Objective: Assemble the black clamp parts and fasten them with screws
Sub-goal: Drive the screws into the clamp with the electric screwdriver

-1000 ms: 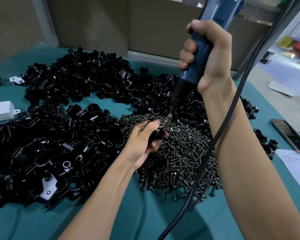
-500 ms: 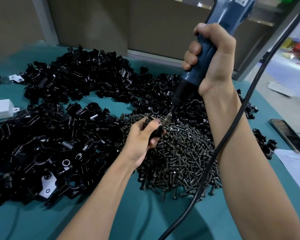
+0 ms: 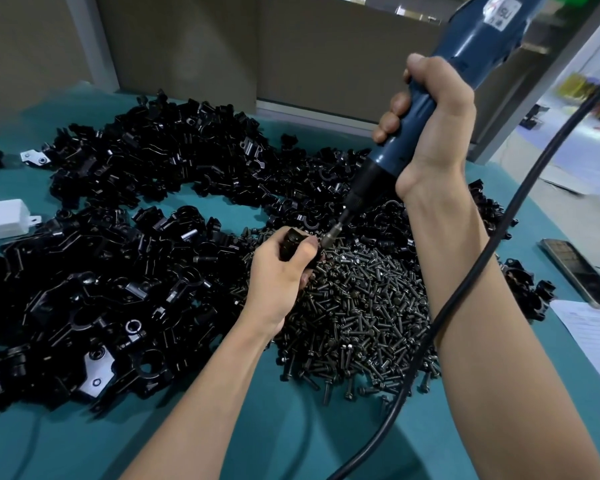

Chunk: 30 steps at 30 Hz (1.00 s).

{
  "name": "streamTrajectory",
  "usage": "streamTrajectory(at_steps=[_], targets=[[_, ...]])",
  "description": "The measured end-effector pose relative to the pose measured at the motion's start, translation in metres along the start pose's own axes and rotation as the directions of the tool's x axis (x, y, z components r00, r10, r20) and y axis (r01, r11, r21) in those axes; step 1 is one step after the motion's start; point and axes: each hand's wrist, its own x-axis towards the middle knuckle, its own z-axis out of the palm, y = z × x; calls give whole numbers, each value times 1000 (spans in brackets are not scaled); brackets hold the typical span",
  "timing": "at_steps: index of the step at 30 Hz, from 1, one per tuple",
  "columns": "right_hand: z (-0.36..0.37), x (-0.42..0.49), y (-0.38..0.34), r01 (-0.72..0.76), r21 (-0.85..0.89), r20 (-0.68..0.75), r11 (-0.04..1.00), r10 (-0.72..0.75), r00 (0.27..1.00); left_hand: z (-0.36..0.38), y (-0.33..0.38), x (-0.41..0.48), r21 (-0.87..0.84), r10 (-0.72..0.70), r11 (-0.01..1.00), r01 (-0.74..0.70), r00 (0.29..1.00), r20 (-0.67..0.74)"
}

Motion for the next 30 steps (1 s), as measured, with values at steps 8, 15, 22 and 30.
streamTrajectory(at_steps=[8, 15, 22, 30], targets=[[-13, 2, -3, -25, 1, 19, 1000, 25, 1000, -9, 5, 2, -150, -166, 970, 191, 972, 169], [-14, -1, 5, -57, 3, -59, 998, 57, 997, -7, 10, -3, 10, -102, 995, 101, 988, 117], [-8, -3, 7, -73, -7, -35, 997, 73, 997, -4, 3, 1, 92, -47, 995, 50, 998, -34], [-3, 0, 6, -74, -61, 9, 995, 75, 997, -2, -2, 3, 201, -9, 980, 12, 1000, -17]])
